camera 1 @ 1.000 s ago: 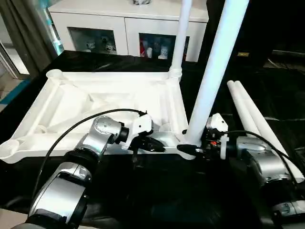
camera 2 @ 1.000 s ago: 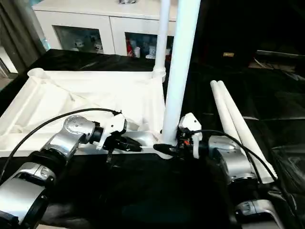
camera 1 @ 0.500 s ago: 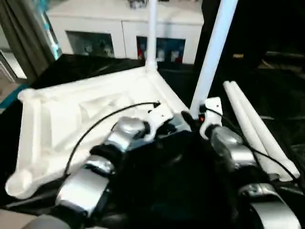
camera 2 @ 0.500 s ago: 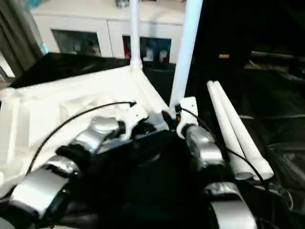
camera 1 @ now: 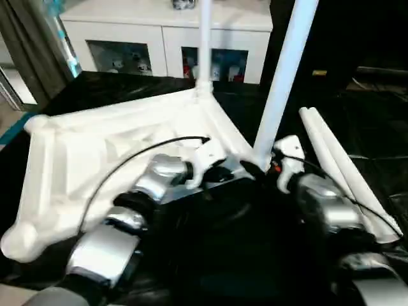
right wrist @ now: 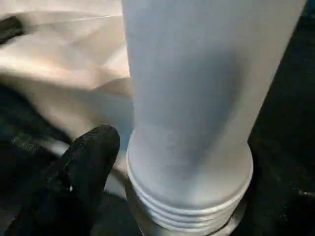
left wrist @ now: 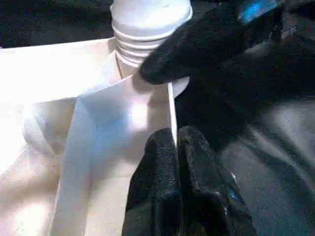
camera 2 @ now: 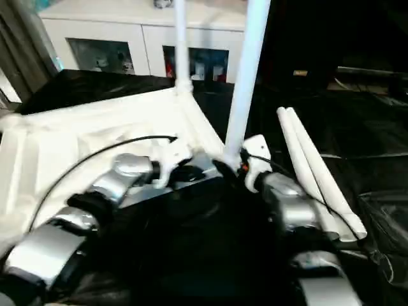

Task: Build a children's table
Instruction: Rotate leg to tighten

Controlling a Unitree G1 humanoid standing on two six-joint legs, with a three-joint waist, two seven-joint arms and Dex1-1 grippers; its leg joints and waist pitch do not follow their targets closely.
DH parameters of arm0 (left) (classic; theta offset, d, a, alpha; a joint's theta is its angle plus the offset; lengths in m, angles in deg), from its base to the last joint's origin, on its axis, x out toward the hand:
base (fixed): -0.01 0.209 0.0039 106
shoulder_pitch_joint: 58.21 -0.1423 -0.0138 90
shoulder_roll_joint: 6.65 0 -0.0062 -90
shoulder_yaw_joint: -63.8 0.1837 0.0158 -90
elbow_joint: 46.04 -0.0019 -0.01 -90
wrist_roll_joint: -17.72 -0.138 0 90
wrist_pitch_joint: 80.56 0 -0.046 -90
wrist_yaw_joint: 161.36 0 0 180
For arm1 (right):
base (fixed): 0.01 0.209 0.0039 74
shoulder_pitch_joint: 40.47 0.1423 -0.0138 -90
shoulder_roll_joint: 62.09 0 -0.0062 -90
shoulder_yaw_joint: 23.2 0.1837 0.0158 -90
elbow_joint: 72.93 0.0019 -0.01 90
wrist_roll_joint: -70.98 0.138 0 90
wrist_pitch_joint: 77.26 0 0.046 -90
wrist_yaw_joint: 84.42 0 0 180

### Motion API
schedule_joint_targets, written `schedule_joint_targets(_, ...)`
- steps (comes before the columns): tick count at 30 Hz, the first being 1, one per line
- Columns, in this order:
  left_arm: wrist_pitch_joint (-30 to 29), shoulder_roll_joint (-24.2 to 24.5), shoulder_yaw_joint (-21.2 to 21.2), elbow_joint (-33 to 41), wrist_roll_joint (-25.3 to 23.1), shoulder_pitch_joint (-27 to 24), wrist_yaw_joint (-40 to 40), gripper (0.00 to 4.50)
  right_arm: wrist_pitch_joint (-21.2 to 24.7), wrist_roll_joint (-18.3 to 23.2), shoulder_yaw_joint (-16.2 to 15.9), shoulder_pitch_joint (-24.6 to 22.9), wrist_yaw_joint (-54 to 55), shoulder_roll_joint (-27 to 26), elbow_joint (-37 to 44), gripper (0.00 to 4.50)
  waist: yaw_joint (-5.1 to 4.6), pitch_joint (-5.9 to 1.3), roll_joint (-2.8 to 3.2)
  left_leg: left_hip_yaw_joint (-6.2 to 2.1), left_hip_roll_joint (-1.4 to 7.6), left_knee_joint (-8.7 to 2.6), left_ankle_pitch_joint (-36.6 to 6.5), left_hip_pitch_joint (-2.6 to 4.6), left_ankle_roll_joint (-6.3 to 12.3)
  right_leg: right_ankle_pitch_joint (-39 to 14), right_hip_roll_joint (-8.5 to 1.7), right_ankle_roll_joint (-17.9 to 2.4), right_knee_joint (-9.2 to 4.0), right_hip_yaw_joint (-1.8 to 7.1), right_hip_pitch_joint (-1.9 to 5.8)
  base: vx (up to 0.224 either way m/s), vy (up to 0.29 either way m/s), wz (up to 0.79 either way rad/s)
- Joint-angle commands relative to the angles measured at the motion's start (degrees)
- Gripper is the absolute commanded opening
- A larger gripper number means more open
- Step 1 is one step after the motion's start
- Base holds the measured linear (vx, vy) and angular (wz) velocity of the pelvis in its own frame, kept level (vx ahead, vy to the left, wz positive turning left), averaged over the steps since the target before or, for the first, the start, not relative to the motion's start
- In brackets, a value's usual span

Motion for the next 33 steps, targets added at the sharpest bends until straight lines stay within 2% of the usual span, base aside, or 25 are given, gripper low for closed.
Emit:
schedule_joint_targets(1, 2.48, -0.15, 1.54, 2.73, 1.40, -1.33, 7.25, 0.00, 2.25, 1.34, -3.07, -1.13, -7.83, 1.17, 3.66, 3.84, 0.26, -4.13, -0.92, -2.53, 4.47, -3.34, -4.39, 0.61, 8.72, 3.80, -5.53, -16.18, -3.03, 3.04, 2.77, 0.000, 0.000, 0.00)
schedule_joint_targets(2, 2.28, 0.52, 1.42, 3.57, 2.17, -1.90, 9.54, 0.00, 3.05, 1.95, -3.21, -1.73, -9.98, 2.56, 5.01, 3.84, 0.27, -4.28, -0.85, -2.45, 4.49, -3.19, -4.09, 0.63, 9.08, 4.31, -5.54, -16.36, -2.89, 3.02, 2.57, 0.000, 0.000, 0.00)
schedule_joint_targets(4, 2.08, 1.99, 1.46, 5.17, 3.18, -3.00, 13.53, 0.00, 3.99, 2.71, -3.39, -2.91, -13.21, 4.85, 7.29, 3.84, 0.39, -4.52, -1.07, -2.49, 4.60, -3.08, -3.26, 0.69, 9.40, 5.39, -5.61, -16.67, -2.65, 2.99, 2.72, 0.000, 0.000, 0.00)
schedule_joint_targets(5, 2.25, 2.82, 1.59, 5.86, 3.47, -3.51, 15.45, 0.00, 4.38, 3.02, -3.49, -3.49, -14.80, 5.90, 8.29, 3.84, 0.61, -4.64, -0.87, -2.51, 4.70, -2.84, -1.29, 0.40, 10.34, 7.84, -5.49, -16.98, -2.18, 2.93, 2.44, 0.000, 0.000, 0.00)
schedule_joint_targets(6, 2.26, 3.00, 1.61, 6.00, 3.52, -3.61, 15.82, 0.00, 4.45, 3.08, -3.53, -3.61, -15.13, 6.11, 8.49, 3.84, 0.66, -4.61, -0.88, -2.51, 4.68, -2.78, -1.19, 0.35, 10.44, 7.96, -5.44, -17.01, -2.12, 2.87, 2.35, 0.000, 0.000, 0.00)
schedule_joint_targets(9, 2.19, 3.98, 1.61, 6.78, 4.09, -4.16, 18.09, 0.00, 5.19, 3.44, -3.88, -4.39, -17.18, 7.37, 9.84, 3.84, 0.70, -4.20, -0.85, -2.44, 4.67, -3.07, -4.57, 0.47, 9.10, 1.72, -5.55, -16.58, -2.95, 2.89, 2.13, 0.000, 0.000, 0.00)
schedule_joint_targets(11, 2.12, 4.94, 1.40, 7.52, 4.57, -4.77, 19.75, 0.00, 5.75, 3.11, -4.59, -5.18, -18.64, 8.41, 10.93, 3.84, 0.75, -4.04, -0.82, -2.49, 4.71, -3.35, -6.82, 0.68, 6.89, -3.12, -5.55, -15.81, -3.46, 2.98, 2.14, 0.000, 0.000, 0.00)
schedule_joint_targets(13, 2.04, 5.17, 1.34, 7.81, 4.64, -4.96, 20.16, 0.00, 6.02, 3.03, -4.70, -5.36, -18.99, 8.62, 11.27, 3.69, 0.68, -3.97, -0.85, -2.49, 4.70, -3.46, -6.98, 0.67, 6.15, -3.64, -5.45, -15.54, -3.48, 3.04, 2.14, 0.000, 0.000, 0.00)
schedule_joint_targets(14, 1.83, 5.51, 1.25, 8.43, 4.71, -5.36, 20.54, 0.00, 6.65, 3.46, -4.62, -5.73, -19.10, 8.48, 11.93, 3.69, 0.58, -4.02, -1.29, -2.44, 4.66, -3.44, -6.83, 0.65, 6.00, -3.46, -5.48, -15.45, -3.44, 3.10, 2.20, 0.000, 0.000, 0.00)
schedule_joint_targets(15, 1.68, 5.65, 1.22, 8.82, 4.78, -5.58, 20.69, 0.00, 7.05, 3.73, -4.67, -5.93, -19.07, 8.34, 12.36, 3.58, 0.71, -4.10, -1.10, -2.44, 4.64, -3.34, -6.04, 0.60, 6.16, -2.67, -5.54, -15.48, -3.27, 3.13, 2.18, 0.000, 0.000, 0.00)
schedule_joint_targets(16, 1.47, 5.74, 1.22, 9.16, 4.90, -5.74, 20.87, 0.00, 7.36, 3.88, -4.75, -6.10, -19.09, 8.23, 12.73, 3.58, 0.71, -4.10, -1.10, -2.44, 4.64, -3.34, -6.04, 0.60, 6.16, -2.67, -5.54, -15.48, -3.27, 3.13, 2.18, 0.000, 0.000, 0.00)
schedule_joint_targets(17, 1.21, 5.83, 1.22, 9.55, 5.06, -5.92, 21.08, 0.00, 7.73, 4.00, -4.85, -6.29, -19.13, 8.15, 13.18, 3.43, 0.71, -4.20, -1.14, -2.47, 4.58, -3.23, -4.81, 0.45, 6.76, -0.96, -5.53, -15.45, -3.04, 3.12, 2.31, 0.000, 0.000, 0.00)
schedule_joint_targets(20, 1.06, 5.73, 1.03, 9.56, 5.10, -5.89, 20.88, 0.00, 8.26, 3.99, -5.20, -6.71, -19.07, 7.45, 13.64, 3.12, 0.73, -4.23, -1.19, -2.40, 4.45, -3.05, -4.09, 0.43, 7.47, -0.51, -5.49, -15.43, -3.02, 3.03, 2.14, 0.000, 0.000, 0.00)
schedule_joint_targets(22, 0.88, 5.41, 0.74, 9.52, 4.94, -5.88, 19.75, 0.00, 8.41, 3.91, -4.98, -6.84, -17.16, 6.48, 13.25, 3.01, 0.73, -4.21, -1.15, -2.40, 4.46, -3.08, -4.21, 0.43, 7.33, -1.19, -5.50, -15.34, -3.11, 3.03, 2.13, 0.000, 0.000, 0.00)
schedule_joint_targets(24, 1.11, 4.77, 0.53, 8.68, 4.09, -5.45, 16.54, 0.00, 6.84, 1.38, -4.58, -5.99, -10.91, 4.83, 10.17, 2.90, 0.58, -4.12, -1.13, -2.47, 4.52, -3.21, -5.00, 0.45, 6.52, -3.09, -5.47, -15.09, -3.27, 3.00, 2.06, 0.000, 0.000, 0.00)
schedule_joint_targets(25, 1.30, 4.23, 0.44, 7.54, 3.07, -4.83, 13.12, 0.00, 5.35, -1.09, -4.39, -5.08, -5.47, 3.77, 7.23, 2.83, 0.13, -4.04, -1.04, -2.50, 4.50, -3.32, -5.86, 0.52, 5.43, -4.45, -5.46, -14.97, -3.40, 3.01, 1.71, 0.000, 0.000, 0.00)
schedule_joint_targets(26, 1.27, 4.14, 0.45, 7.32, 2.87, -4.71, 12.47, 0.00, 5.27, -1.34, -4.32, -4.95, -4.69, 3.58, 6.80, 2.79, -0.30, -3.83, -1.12, -2.65, 4.26, -3.55, -7.51, 0.43, 4.15, -7.26, -5.50, -14.57, -3.80, 2.97, 2.01, 0.000, 0.000, 0.00)
schedule_joint_targets(27, 0.95, 3.34, 0.49, 5.69, 1.44, -3.80, 7.61, 0.00, 5.03, -2.70, -3.57, -3.99, 1.11, 2.04, 3.80, 2.76, -0.49, -3.84, -1.16, -2.70, 4.22, -3.55, -7.80, 0.39, 3.54, -8.15, -5.55, -14.29, -3.83, 3.00, 2.11, 0.000, 0.000, 0.00)
schedule_joint_targets(29, -0.17, 1.47, 0.52, 3.09, -0.42, -2.24, -0.14, 0.00, 6.04, -2.95, -1.49, -2.52, 10.27, -1.20, -0.28, 2.74, -1.01, -3.59, -1.12, -2.68, 4.16, -3.77, -10.78, 1.27, 1.50, -14.01, -5.48, -13.21, -4.77, 3.21, 1.55, 0.000, 0.000, 0.00)
schedule_joint_targets(32, -2.89, -2.34, -0.16, 0.93, -0.61, -0.28, -7.58, 0.00, 6.70, -2.81, 0.66, -0.58, 20.85, -5.78, -4.51, 2.73, -1.39, -3.43, -1.17, -2.86, 4.14, -4.08, -12.21, 1.33, 0.26, -16.76, -5.57, -12.51, -5.17, 3.20, 1.66, 0.000, 0.000, 0.00)
schedule_joint_targets(33, -3.62, -3.34, -0.46, 0.46, -0.46, 0.24, -9.41, 0.00, 6.71, -2.57, 1.08, -0.05, 22.56, -6.82, -5.32, 2.73, -1.64, -2.96, -0.88, -2.81, 4.15, -4.34, -15.35, 1.95, -0.23, -19.89, -5.47, -11.87, -5.90, 3.27, 1.13, 0.000, 0.000, 0.00)
